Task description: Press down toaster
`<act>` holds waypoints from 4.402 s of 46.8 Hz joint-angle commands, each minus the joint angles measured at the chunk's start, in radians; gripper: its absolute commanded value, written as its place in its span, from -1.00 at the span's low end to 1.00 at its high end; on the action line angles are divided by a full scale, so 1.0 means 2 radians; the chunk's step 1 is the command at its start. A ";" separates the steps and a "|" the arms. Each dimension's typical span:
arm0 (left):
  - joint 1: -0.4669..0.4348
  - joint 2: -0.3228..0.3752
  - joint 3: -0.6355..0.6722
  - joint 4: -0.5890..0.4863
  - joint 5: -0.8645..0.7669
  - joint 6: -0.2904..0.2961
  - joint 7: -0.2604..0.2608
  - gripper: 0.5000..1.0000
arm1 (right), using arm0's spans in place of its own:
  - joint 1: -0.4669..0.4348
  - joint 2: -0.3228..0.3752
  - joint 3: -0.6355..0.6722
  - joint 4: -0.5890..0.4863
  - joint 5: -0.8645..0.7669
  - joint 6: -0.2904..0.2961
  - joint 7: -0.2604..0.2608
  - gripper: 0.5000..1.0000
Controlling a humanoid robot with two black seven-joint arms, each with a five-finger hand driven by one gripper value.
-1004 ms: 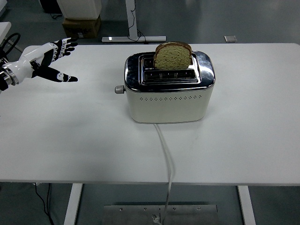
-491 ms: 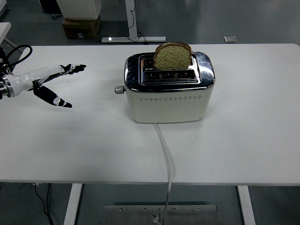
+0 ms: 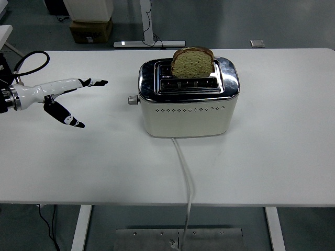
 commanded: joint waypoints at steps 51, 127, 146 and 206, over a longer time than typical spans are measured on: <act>0.009 -0.028 0.000 -0.020 0.045 0.019 0.002 1.00 | 0.000 0.000 0.000 0.000 0.000 0.000 0.001 0.99; 0.027 -0.064 0.001 0.000 0.043 0.020 0.005 1.00 | 0.000 0.000 0.000 0.000 0.000 0.000 0.000 0.99; 0.031 -0.073 0.001 0.008 0.043 0.020 0.005 1.00 | 0.000 0.000 0.000 0.000 0.000 0.000 0.000 0.99; 0.051 -0.097 0.001 0.038 0.042 0.021 0.005 1.00 | 0.000 0.000 0.000 0.000 0.000 0.000 0.001 0.99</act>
